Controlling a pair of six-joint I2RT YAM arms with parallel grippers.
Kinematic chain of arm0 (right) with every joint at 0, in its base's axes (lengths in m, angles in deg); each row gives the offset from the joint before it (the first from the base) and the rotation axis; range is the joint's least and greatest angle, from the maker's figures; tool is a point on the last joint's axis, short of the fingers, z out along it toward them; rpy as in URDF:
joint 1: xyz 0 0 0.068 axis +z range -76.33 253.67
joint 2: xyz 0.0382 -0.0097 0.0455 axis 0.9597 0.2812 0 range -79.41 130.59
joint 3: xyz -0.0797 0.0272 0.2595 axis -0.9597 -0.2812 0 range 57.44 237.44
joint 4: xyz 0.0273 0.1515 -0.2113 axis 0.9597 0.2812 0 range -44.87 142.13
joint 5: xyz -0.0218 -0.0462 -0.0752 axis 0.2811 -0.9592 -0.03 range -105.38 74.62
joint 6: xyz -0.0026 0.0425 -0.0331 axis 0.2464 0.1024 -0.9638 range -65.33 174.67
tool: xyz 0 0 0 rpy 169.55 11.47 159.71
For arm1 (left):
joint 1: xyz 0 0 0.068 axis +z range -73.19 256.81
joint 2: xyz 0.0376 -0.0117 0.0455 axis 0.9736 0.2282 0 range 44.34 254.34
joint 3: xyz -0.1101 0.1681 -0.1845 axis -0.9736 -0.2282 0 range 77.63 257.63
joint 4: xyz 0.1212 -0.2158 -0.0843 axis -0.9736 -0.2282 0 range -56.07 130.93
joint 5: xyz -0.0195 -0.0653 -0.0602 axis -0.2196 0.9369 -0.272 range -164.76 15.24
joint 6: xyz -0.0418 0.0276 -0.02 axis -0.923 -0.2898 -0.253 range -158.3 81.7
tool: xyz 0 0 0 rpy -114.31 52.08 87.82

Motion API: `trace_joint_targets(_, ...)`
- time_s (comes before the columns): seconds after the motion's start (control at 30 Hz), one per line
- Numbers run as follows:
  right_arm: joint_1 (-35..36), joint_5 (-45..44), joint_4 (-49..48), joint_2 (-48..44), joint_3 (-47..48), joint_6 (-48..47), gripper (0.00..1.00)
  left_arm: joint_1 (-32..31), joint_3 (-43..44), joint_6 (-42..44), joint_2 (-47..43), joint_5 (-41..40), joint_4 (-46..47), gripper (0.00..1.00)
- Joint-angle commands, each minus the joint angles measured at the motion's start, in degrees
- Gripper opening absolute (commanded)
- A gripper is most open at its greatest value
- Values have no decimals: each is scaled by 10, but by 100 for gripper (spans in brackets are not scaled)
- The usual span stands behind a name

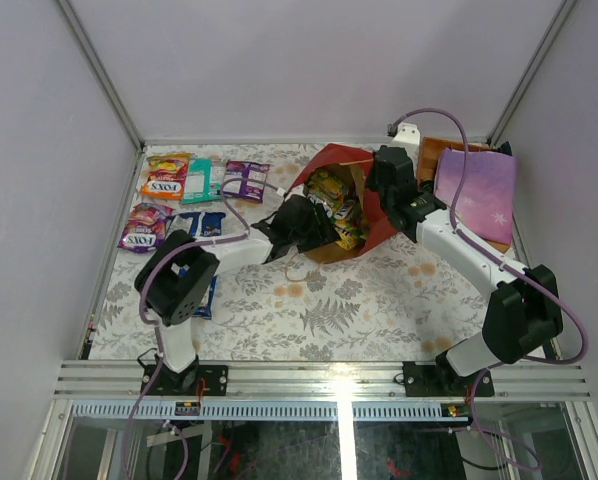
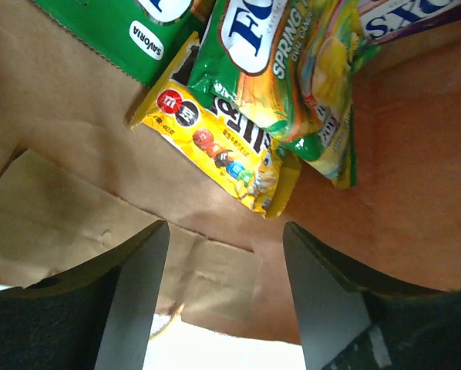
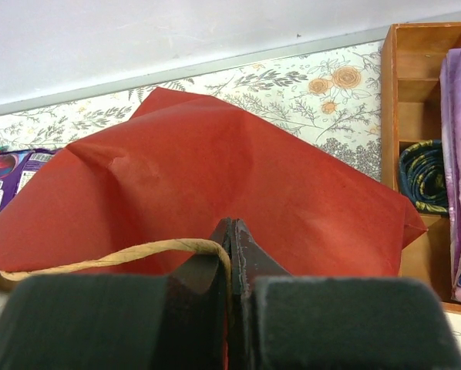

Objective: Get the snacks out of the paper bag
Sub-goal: Take out the snack from the paper bag.

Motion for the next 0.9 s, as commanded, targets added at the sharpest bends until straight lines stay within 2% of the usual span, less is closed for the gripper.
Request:
trace_joint_targets(0.0, -8, -14, -9, -15, 5, 8, 0, 1, 53, 18, 45, -1, 1, 58)
trace_joint_targets(0.47, -11, -11, -16, -17, -7, 10, 0, 12, 168, 35, 192, -21, -23, 55)
trace_joint_targets(0.6, -11, -6, -17, -14, -7, 14, 0, 14, 206, 48, 222, -31, -34, 51)
trace_joint_targets(0.67, -11, -5, -18, -11, -7, 16, 0, 18, 221, 55, 230, -35, -37, 42)
trace_joint_targets(0.8, -11, -3, -17, -7, -5, 17, 0, 31, 217, 60, 218, -25, -30, 1)
trace_joint_targets(0.87, -12, -5, -17, -7, -5, 15, 0, 37, 186, 62, 185, -26, -12, 0)
